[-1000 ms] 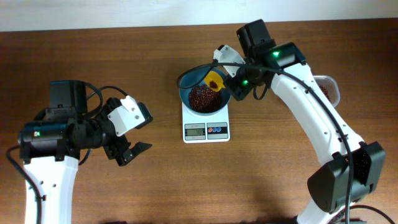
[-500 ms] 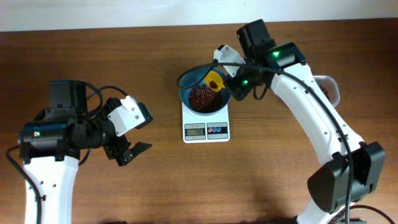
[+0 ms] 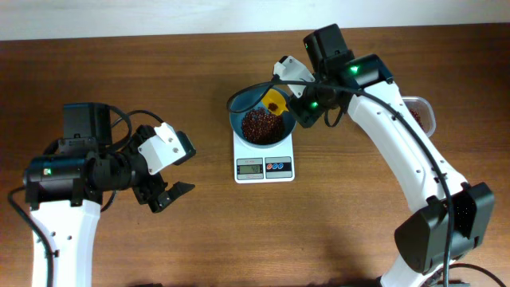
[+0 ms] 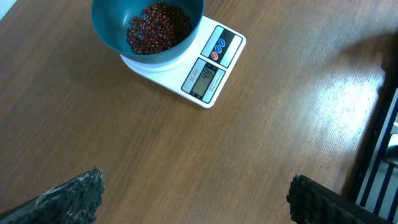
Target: Scoop item into bowl and weigh 50g on scale
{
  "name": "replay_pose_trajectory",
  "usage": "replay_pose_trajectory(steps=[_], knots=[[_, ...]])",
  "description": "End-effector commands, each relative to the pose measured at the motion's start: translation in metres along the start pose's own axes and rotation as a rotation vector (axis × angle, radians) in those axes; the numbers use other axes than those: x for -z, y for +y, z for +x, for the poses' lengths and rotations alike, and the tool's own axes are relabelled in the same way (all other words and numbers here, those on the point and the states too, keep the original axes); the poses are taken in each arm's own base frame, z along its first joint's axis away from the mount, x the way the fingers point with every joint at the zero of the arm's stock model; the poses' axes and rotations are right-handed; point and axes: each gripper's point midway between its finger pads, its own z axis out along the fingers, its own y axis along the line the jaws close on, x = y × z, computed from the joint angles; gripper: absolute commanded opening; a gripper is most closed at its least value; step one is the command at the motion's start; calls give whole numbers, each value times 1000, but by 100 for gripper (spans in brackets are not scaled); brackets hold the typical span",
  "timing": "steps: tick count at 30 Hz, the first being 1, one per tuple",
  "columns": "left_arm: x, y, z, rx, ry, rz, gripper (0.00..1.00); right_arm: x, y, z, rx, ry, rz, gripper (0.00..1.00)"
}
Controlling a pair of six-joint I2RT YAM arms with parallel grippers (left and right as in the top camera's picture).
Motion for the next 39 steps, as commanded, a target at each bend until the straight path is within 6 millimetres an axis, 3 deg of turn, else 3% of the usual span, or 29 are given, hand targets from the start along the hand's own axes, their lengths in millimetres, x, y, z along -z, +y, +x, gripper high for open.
replay_pose_trajectory(steps=[1,7,13,17,39], knots=[[4,0,-6,8,-25,-2,99,25,-3,-13,-7,-70,19,4],[4,0,-6,8,-25,-2,99,32,10,-20,-58,-142,-119,4],[4,0,-6,8,-25,-2,99,40,-8,-10,-141,-160,-145,4],[4,0,-6,8,-25,-2,99,44,-9,-12,-157,-188,-184,4],[4,0,-6,8,-25,-2,99,38,-10,-9,-136,-147,-121,4]])
